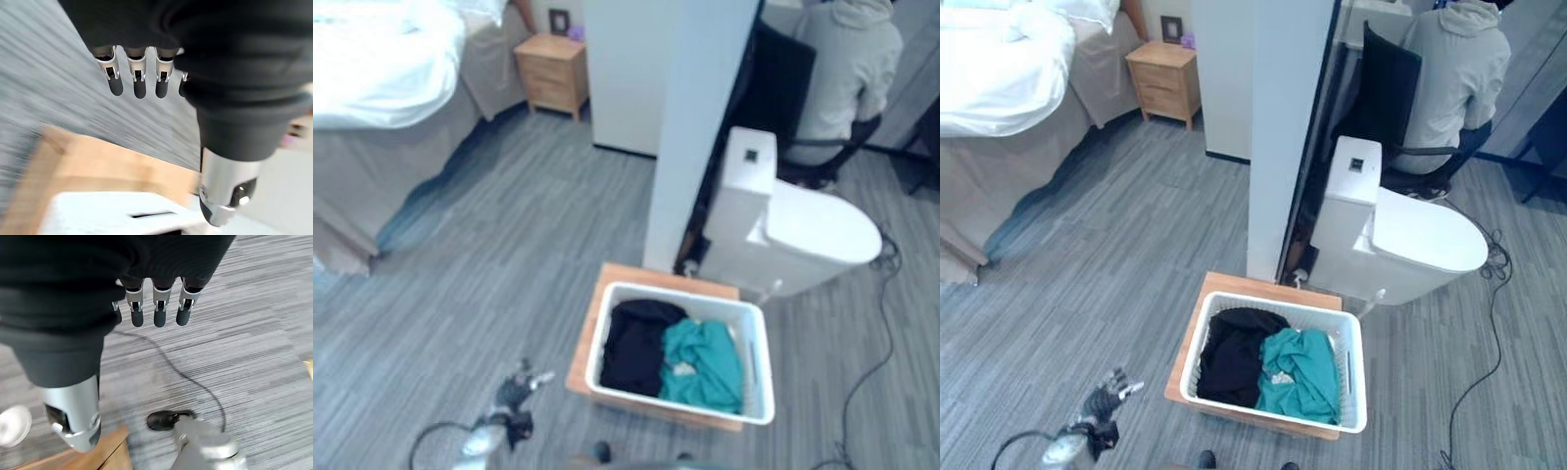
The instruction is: Grab the laundry basket,head to the washer,open it,put in the laundry and shut it.
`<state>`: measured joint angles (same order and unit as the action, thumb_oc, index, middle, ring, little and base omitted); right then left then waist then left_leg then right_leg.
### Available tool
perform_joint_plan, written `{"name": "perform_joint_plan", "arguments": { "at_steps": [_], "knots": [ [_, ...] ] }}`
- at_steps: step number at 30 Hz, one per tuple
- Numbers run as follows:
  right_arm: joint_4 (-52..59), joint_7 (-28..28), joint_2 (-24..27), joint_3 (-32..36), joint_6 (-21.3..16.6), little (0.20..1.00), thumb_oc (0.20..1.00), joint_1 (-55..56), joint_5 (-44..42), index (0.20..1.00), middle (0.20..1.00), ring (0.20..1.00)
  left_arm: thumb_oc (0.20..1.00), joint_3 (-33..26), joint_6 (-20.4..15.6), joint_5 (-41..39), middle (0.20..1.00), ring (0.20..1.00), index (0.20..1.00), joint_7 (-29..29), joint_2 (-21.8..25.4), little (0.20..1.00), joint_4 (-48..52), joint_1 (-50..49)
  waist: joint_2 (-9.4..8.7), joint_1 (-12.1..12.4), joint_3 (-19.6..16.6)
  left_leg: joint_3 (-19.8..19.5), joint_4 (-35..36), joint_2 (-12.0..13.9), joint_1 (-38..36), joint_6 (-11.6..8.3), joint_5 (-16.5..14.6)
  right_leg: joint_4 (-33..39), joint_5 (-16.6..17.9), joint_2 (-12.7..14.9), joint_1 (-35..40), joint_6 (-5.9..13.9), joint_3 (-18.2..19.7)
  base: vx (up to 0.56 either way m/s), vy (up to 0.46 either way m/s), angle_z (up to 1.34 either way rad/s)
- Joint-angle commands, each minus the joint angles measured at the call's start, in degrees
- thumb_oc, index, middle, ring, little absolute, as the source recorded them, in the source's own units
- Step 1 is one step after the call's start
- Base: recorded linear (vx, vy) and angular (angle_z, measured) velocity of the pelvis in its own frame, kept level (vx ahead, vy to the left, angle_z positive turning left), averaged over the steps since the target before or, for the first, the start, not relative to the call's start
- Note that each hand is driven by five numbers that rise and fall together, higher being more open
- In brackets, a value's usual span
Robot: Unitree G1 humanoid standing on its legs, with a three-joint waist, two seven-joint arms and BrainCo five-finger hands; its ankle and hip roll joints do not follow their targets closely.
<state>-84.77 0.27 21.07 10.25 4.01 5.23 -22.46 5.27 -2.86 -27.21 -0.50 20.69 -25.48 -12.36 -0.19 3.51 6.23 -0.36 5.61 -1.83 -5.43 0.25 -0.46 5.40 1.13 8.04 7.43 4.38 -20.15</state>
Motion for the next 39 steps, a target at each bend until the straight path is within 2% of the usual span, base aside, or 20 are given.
{"name": "perform_joint_plan", "arguments": {
  "at_steps": [1, 4, 8, 11, 12, 13, 16, 19, 21, 25, 28, 29, 30, 32, 39],
  "knots": [
    [-8.76, 1.73, 2.92, 0.61, 2.73, 1.0, 1.0, 0.64, 2.83, 1.0, 1.0, 1.0, 1.0, -3.87, 0.75, -1.61, 1.0, 1.0, 1.0, -1.42, -0.15, 1.0, 3.32, 0.84, 2.78, 1.08, -0.54, 2.55, -4.01, 3.01, 3.76, -1.52, -0.23, -4.17, -3.99, 0.77, 0.34, 2.07, -1.05, 0.04, -0.028, -0.07],
    [-8.43, 2.03, 3.0, 0.65, 3.04, 1.0, 1.0, 1.14, 3.29, 1.0, 1.0, 1.0, 1.0, -4.72, 1.44, -2.03, 1.0, 1.0, 1.0, -0.91, 0.16, 1.0, 6.41, -0.18, 3.47, 0.89, -0.37, 2.69, -3.75, 3.08, 3.92, -1.61, -0.05, -3.69, -3.82, 0.66, 0.15, 2.01, -0.85, 0.0, 0.0, 0.0],
    [-6.26, 2.03, 2.43, -0.53, 2.97, 1.0, 1.0, 2.1, 4.23, 1.0, 1.0, 1.0, 1.0, -6.39, 2.17, -4.57, 1.0, 1.0, 1.0, 0.58, 0.85, 1.0, 12.25, -0.9, 5.67, 0.08, 0.47, 3.43, -2.75, 3.15, 3.72, -1.8, 0.29, -2.43, -3.67, 0.42, -0.07, 1.94, -0.3, 0.0, 0.015, -0.05],
    [-2.91, 1.31, 2.9, -2.79, 2.26, 1.0, 1.0, 1.65, 5.39, 1.0, 1.0, 1.0, 1.0, -3.5, 2.37, -9.84, 1.0, 1.0, 1.0, 0.94, 0.75, 1.0, 11.89, 0.58, 7.17, -1.31, 1.81, 4.43, -2.17, 3.08, 3.66, -1.9, 0.68, -2.3, -3.31, 0.36, -0.84, 1.94, 0.9, -0.05, 0.053, -0.16],
    [-2.9, 1.31, 2.9, -2.78, 2.26, 1.0, 1.0, 1.65, 5.39, 1.0, 1.0, 1.0, 1.0, -3.49, 2.37, -9.84, 1.0, 1.0, 1.0, 0.93, 0.75, 1.0, 11.88, 0.59, 7.17, -1.29, 1.81, 4.44, -2.16, 3.08, 3.65, -1.9, 0.69, -2.3, -3.31, 0.36, -0.84, 1.93, 0.91, -0.05, 0.052, -0.1],
    [-1.88, 0.42, 4.03, -4.01, 1.9, 1.0, 1.0, 1.14, 6.44, 1.0, 1.0, 1.0, 1.0, 0.38, 2.92, -12.24, 1.0, 1.0, 1.0, 0.37, 2.82, 1.0, 10.6, 2.68, 7.92, -2.63, 2.27, 4.97, -1.6, 3.07, 3.69, -2.07, 0.95, -2.02, -2.95, 0.19, -1.47, 1.91, 1.87, -0.03, 0.042, -0.14],
    [-0.65, -0.71, 5.41, -5.1, 1.81, 1.0, 1.0, 1.15, 8.31, 1.0, 1.0, 1.0, 1.0, 4.63, 3.15, -13.89, 1.0, 1.0, 1.0, 1.02, 4.59, 1.0, 8.22, 6.24, 8.48, -4.1, 2.39, 5.62, -0.96, 3.24, 3.54, -2.34, 0.98, -1.3, -2.63, -0.1, -1.75, 1.84, 2.76, -0.02, 0.031, -0.26],
    [1.45, -1.81, 6.48, -6.34, 1.56, 1.0, 1.0, 0.35, 8.89, 1.0, 1.0, 1.0, 1.0, 8.13, 3.46, -12.54, 1.0, 1.0, 1.0, 2.04, 4.48, 1.0, 4.81, 11.5, 8.43, -5.79, 3.29, 6.38, -0.61, 3.47, 4.25, -2.42, 1.03, -1.16, -2.21, -0.31, -3.0, 1.9, 3.93, -0.08, 0.008, -0.27],
    [5.91, -2.64, 6.02, -8.46, 0.55, 1.0, 1.0, -1.0, 8.24, 1.0, 1.0, 1.0, 1.0, 9.96, 3.75, -12.85, 1.0, 1.0, 1.0, 2.65, 1.71, 1.0, -2.0, 15.55, 7.51, -6.79, 3.59, 7.49, -0.61, 3.87, 5.12, -2.39, 0.99, -1.11, -1.69, -0.69, -4.79, 1.84, 5.46, -0.1, -0.022, -0.22],
    [11.21, -2.77, 4.69, -10.49, 0.29, 1.0, 1.0, -1.26, 8.25, 1.0, 1.0, 1.0, 1.0, 8.9, 4.04, -10.61, 1.0, 1.0, 1.0, 3.84, 0.99, 1.0, -8.11, 19.03, 6.64, -7.23, 3.57, 8.7, -0.61, 4.24, 5.13, -2.39, 0.88, -1.09, -1.63, -1.01, -5.18, 1.78, 6.51, -0.02, -0.016, -0.32],
    [20.28, -2.17, 3.05, -12.84, 0.5, 1.0, 1.0, -0.07, 9.34, 1.0, 1.0, 1.0, 1.0, 5.75, 4.59, -5.17, 1.0, 1.0, 1.0, 6.09, -0.22, 1.0, -20.12, 24.7, 5.6, -7.82, 3.91, 9.79, -0.61, 4.72, 5.71, -2.4, 0.9, -1.23, -1.64, -1.35, -6.24, 1.8, 7.07, -0.04, -0.023, -0.07],
    [20.29, -2.17, 3.05, -12.83, 0.51, 1.0, 1.0, -0.07, 9.34, 1.0, 1.0, 1.0, 1.0, 5.75, 4.58, -5.17, 1.0, 1.0, 1.0, 6.09, -0.22, 1.0, -20.13, 24.71, 5.6, -7.82, 3.91, 9.8, -0.61, 4.72, 5.72, -2.4, 0.9, -1.23, -1.64, -1.35, -6.25, 1.8, 7.07, -0.04, -0.021, -0.08],
    [22.8, -1.95, 2.73, -13.57, 0.41, 1.0, 1.0, 0.11, 9.38, 1.0, 1.0, 1.0, 1.0, 5.05, 4.48, -4.28, 1.0, 1.0, 1.0, 6.32, -0.8, 1.0, -24.51, 26.64, 5.33, -7.92, 4.01, 9.96, -0.61, 4.78, 6.02, -2.39, 0.98, -1.24, -1.6, -1.4, -6.66, 1.78, 7.26, -0.05, -0.014, -0.04],
    [28.7, -1.21, 2.26, -15.96, -0.61, 1.0, 1.0, 1.12, 9.17, 1.0, 1.0, 1.0, 1.0, 4.12, 3.7, -2.33, 1.0, 1.0, 1.0, 7.7, -1.05, 1.0, -32.88, 33.18, 4.43, -8.26, 4.83, 10.21, -0.61, 5.0, 7.05, -2.43, 1.25, -1.73, -1.39, -1.56, -8.21, 1.7, 7.55, -0.11, -0.037, 0.01],
    [31.42, 0.31, 0.84, -19.1, -1.36, 1.0, 1.0, 1.1, 7.72, 1.0, 1.0, 1.0, 1.0, 4.62, 2.91, -1.42, 1.0, 1.0, 1.0, 8.96, -0.54, 1.0, -36.64, 40.15, 3.49, -7.97, 6.82, 9.67, -0.61, 5.29, 9.04, -2.49, 2.27, -2.79, -1.3, -1.59, -10.56, 1.41, 7.65, -0.07, -0.016, 0.0]
  ]
}}
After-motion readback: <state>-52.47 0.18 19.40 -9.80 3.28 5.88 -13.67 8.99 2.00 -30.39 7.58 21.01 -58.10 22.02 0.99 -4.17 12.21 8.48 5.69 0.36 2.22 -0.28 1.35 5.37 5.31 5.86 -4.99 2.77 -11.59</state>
